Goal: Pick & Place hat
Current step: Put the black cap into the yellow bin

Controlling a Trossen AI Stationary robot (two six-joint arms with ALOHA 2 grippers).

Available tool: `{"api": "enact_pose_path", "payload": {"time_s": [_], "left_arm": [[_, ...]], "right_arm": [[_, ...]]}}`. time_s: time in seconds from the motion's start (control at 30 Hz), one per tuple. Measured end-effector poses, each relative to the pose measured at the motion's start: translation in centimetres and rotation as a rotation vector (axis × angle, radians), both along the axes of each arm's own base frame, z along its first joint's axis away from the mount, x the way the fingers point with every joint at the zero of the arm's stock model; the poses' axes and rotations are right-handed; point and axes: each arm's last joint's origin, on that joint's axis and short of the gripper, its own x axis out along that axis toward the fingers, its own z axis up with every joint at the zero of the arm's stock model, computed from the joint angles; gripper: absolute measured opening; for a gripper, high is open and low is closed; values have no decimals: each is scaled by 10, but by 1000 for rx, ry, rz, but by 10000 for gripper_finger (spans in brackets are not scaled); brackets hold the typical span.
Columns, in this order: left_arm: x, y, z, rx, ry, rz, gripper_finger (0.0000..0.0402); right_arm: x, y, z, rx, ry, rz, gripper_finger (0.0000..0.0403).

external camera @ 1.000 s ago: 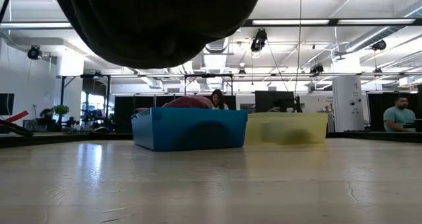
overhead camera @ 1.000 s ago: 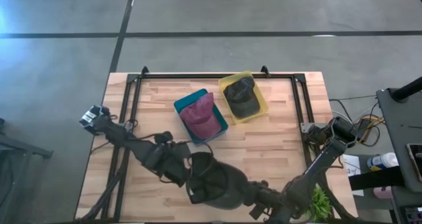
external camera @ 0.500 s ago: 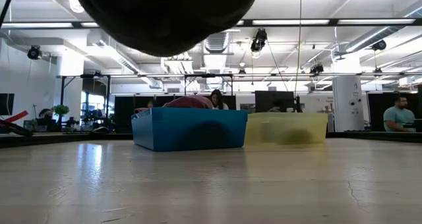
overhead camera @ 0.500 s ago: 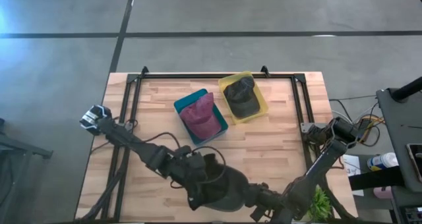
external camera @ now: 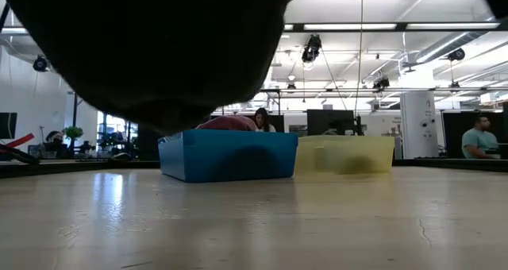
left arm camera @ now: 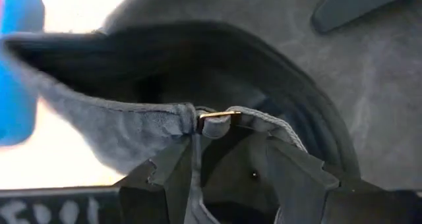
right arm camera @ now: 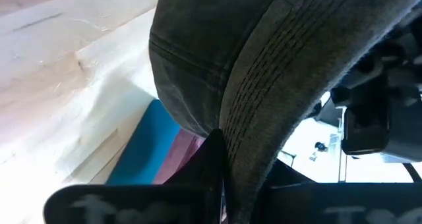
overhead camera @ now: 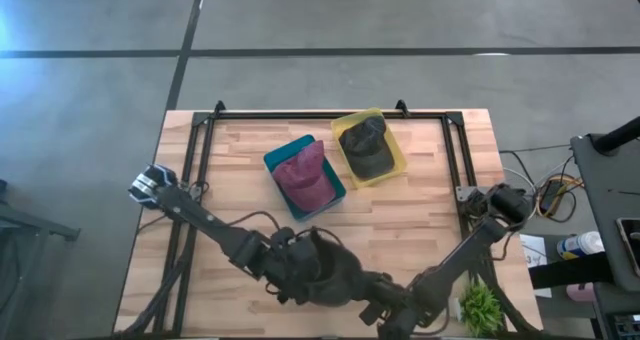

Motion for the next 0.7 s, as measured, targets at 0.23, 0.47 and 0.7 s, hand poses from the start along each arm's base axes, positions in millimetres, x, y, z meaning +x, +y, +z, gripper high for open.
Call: {"api": "enact_pose_path", "payload": {"time_s": [0.23,0.47,0.7], "left_arm": [[22,-4,-39,39,48,34,186],[35,-10,-45,64,-37,-26,186],[32,-7,-35,146,-1,-52,186]], "right_arm": [[12,-8,-3,21,-10,-25,13],[14,-9,-6,62,18,-4,13],[17,-7,-22,92,30,-22,13]]}}
